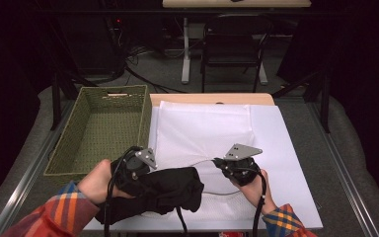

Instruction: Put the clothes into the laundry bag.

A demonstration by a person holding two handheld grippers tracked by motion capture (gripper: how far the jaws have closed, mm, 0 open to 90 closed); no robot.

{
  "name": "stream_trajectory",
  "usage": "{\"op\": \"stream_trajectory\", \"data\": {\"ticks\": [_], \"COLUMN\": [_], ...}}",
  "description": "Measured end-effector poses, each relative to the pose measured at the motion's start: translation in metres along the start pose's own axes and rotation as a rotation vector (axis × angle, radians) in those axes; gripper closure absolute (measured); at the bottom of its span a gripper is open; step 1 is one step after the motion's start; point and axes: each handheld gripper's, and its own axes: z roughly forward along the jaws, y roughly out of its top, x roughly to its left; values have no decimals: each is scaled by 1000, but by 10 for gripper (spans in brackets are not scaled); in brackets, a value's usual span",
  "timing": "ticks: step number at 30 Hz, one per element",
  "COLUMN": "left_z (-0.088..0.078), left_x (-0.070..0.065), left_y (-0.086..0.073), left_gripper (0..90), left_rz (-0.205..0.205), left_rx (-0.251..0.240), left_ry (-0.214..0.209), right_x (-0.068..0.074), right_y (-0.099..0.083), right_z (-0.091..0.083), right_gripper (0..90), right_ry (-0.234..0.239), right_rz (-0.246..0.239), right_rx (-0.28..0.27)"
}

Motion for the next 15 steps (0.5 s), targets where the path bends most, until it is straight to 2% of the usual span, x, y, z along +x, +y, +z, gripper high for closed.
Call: {"op": "stream_trajectory", "data": {"ticks": [7, 15], "left_z": [14, 27], "left_x": [0, 5], "left_y": [7, 15], "left_gripper": [621, 620], "left_rz": [1, -34], "left_rx": [-5, -28], "left_ry": [-23, -24], "right_x": [0, -1], "right_y": [0, 2], "right_z": [0, -3], "right_gripper": [888, 888], "right_ry": [-2, -12], "right_rz": [4, 15], "right_rx": [0, -11]}}
